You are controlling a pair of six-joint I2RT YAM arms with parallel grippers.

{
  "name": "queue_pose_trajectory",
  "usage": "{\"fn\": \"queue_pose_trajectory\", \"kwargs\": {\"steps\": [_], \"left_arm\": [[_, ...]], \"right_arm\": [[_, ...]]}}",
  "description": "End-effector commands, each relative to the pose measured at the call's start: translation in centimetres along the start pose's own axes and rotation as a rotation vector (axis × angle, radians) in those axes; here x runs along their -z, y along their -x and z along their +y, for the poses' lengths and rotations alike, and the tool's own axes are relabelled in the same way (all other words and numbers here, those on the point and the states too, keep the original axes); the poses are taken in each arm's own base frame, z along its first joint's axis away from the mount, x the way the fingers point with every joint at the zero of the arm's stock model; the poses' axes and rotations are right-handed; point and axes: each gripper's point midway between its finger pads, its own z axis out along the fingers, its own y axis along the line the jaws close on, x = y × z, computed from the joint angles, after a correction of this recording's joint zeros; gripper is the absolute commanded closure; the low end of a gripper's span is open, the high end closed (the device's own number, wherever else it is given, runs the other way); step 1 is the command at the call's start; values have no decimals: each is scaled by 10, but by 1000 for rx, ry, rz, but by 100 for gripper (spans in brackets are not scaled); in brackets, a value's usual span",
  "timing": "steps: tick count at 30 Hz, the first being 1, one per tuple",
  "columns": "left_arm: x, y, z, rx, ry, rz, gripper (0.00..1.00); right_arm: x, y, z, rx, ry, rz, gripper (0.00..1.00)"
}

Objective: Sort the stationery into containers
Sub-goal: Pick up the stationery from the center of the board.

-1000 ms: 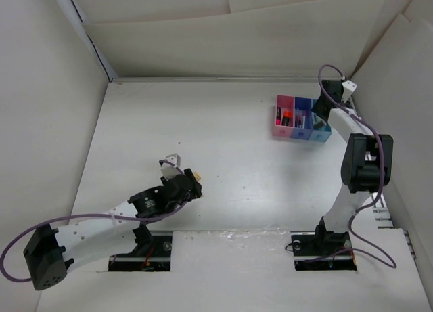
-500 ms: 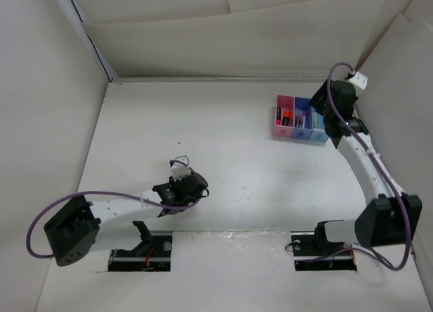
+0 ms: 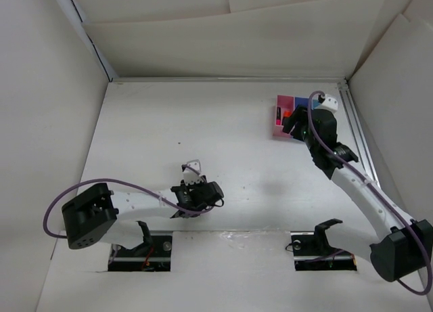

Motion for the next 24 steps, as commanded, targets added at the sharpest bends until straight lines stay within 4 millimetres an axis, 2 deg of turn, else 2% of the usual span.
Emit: {"fn": "queue_pose_trajectory", "kwargs": {"steps": [1, 7, 11, 12, 13, 14, 15, 16, 17, 18, 19, 20, 21, 22, 24], "left_arm": [[8, 7, -7, 110, 5, -45, 66], [16, 16, -3, 136, -18, -66, 66], [21, 21, -7, 165, -51, -75, 65], [21, 24, -8, 171, -54, -87, 65], [21, 24, -8, 171, -54, -87, 70], [24, 26, -3, 178, -44, -95, 74], [26, 29, -4, 188, -55, -98, 78], [29, 32, -4, 206, -64, -100, 83], [34, 36, -5, 200, -84, -107, 91], [45, 47, -10, 234, -134, -122, 95], [52, 56, -10, 240, -146, -138, 98], [60, 63, -11, 249, -168, -146, 98], [71, 74, -15, 276, -197, -154, 98], [83, 85, -5, 290, -203, -175, 98], [105, 106, -3, 342, -249, -204, 98]], "right_arm": [[15, 22, 12, -19, 63, -78, 31], [21, 9, 20, -2, 131, -39, 31], [33, -8, 44, 42, 226, 18, 31], [38, -17, 53, 67, 260, 42, 34], [42, -21, 57, 73, 277, 48, 38], [50, -33, 67, 88, 326, 75, 55], [49, -39, 64, 92, 319, 86, 71], [56, -54, 74, 124, 372, 126, 82], [58, -70, 76, 138, 398, 157, 88], [62, -79, 82, 174, 438, 172, 94], [71, -98, 93, 201, 489, 220, 95], [73, -114, 94, 221, 498, 255, 97], [74, -126, 98, 236, 515, 275, 98], [79, -132, 108, 252, 568, 275, 98], [94, -155, 127, 286, 673, 315, 98]]}}
